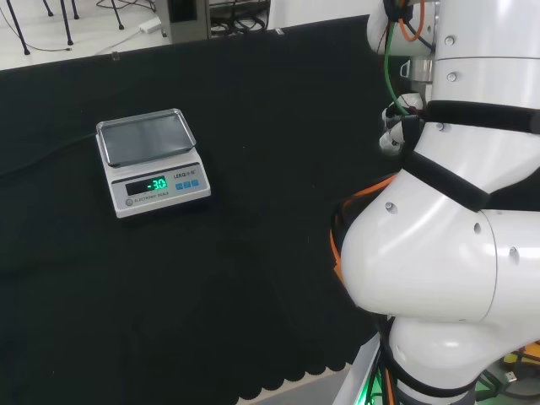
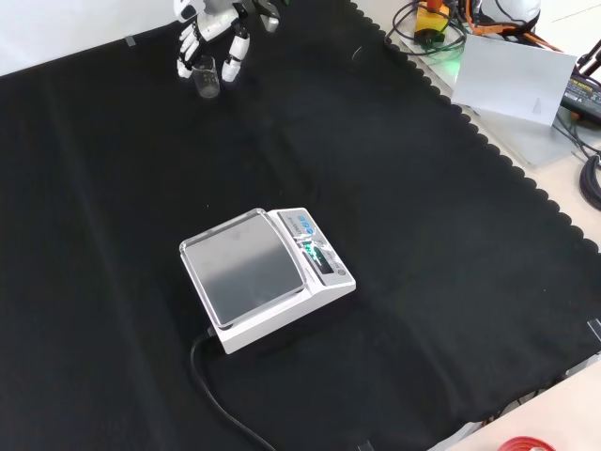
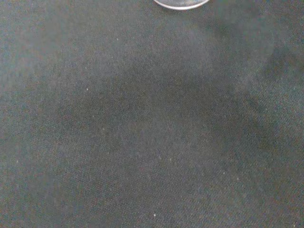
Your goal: Pick up the beaker.
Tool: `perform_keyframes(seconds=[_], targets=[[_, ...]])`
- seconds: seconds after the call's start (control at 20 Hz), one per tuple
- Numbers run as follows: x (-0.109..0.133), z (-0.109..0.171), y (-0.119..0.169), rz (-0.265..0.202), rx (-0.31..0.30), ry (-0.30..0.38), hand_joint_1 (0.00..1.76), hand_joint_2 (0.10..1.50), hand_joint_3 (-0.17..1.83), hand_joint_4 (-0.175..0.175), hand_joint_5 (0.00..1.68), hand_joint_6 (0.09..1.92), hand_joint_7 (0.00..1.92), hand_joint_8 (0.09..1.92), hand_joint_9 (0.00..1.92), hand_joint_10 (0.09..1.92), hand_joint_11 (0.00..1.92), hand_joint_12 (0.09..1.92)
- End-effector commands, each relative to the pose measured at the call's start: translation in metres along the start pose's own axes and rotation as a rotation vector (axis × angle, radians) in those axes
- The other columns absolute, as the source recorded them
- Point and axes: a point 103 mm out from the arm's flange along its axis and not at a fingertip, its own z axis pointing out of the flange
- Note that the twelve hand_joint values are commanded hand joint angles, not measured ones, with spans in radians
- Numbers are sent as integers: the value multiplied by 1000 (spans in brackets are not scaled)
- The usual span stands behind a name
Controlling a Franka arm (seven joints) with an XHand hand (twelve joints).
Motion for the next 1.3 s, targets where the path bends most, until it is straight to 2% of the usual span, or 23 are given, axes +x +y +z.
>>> perform_keyframes(seconds=[0.05,0.15,0.35,0.5,0.85,1.1,1.3], targets=[[7,-7,4,-7,-32,-11,879,1116,-175,-25,492,119,283,635,504,760,292,1353],[11,-5,7,-11,-36,-16,918,1151,-175,-29,540,210,328,642,575,736,352,1335],[15,-1,12,-20,-38,-13,1009,1218,-175,-44,512,681,408,661,702,700,470,1287],[14,-2,13,-18,-43,-11,1039,1263,-175,-57,520,831,443,677,768,685,548,1248],[14,-22,8,-20,-60,-42,1062,1329,-175,-65,579,932,533,702,840,689,659,1195],[19,-37,3,-41,-64,-71,1066,1345,-175,-63,606,954,577,708,856,707,698,1175],[27,-62,-8,-57,-79,-99,1066,1350,-175,-60,628,967,612,724,868,717,710,1171]])
